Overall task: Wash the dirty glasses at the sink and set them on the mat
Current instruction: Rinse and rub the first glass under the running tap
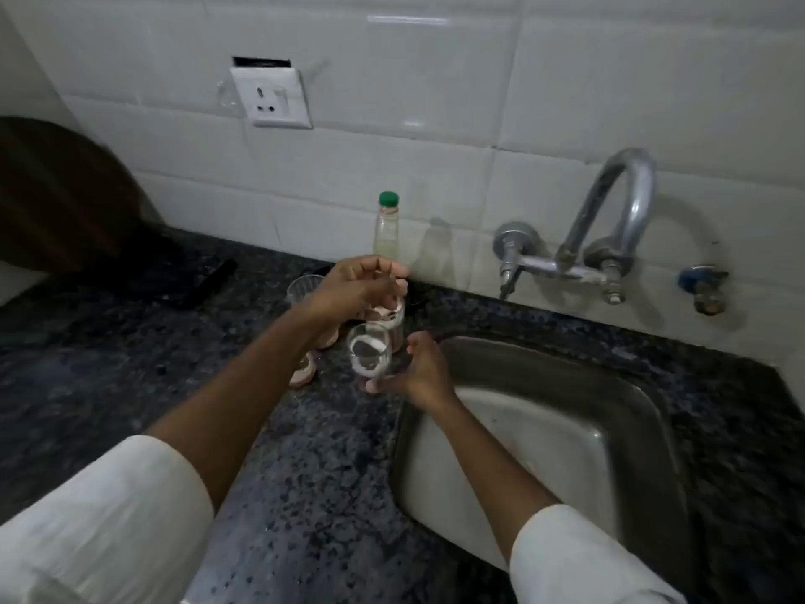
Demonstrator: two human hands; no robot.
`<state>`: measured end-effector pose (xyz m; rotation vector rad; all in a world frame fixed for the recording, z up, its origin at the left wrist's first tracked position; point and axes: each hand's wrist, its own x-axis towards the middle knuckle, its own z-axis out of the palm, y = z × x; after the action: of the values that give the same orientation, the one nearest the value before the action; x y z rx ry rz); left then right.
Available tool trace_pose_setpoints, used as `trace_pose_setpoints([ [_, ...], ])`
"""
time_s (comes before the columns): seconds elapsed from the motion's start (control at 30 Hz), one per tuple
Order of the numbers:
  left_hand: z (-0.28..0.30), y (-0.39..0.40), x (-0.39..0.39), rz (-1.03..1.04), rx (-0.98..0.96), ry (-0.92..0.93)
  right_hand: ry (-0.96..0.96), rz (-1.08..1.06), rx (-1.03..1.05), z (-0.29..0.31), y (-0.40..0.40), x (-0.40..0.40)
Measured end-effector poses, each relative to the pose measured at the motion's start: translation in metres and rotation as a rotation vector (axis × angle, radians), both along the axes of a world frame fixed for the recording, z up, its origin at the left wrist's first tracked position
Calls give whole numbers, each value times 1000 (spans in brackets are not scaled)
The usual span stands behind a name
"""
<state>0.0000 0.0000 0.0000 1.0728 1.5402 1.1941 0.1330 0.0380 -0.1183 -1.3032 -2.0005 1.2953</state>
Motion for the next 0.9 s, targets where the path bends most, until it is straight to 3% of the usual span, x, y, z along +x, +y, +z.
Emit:
trace_pose_setpoints([
  [0.23,-3,-14,-31,63,-5,66,144,-261,126,-28,-28,-56],
  [0.33,-7,-10,-35,51,-18,92,150,-271,173,-29,-29,-59],
  [0.6,-19,40,-4,-48,-44,49,85,-411,233,-14,-11,2],
  [0.9,-33,130,101,-146,-50,768,-18,-692,359,19,20,126],
])
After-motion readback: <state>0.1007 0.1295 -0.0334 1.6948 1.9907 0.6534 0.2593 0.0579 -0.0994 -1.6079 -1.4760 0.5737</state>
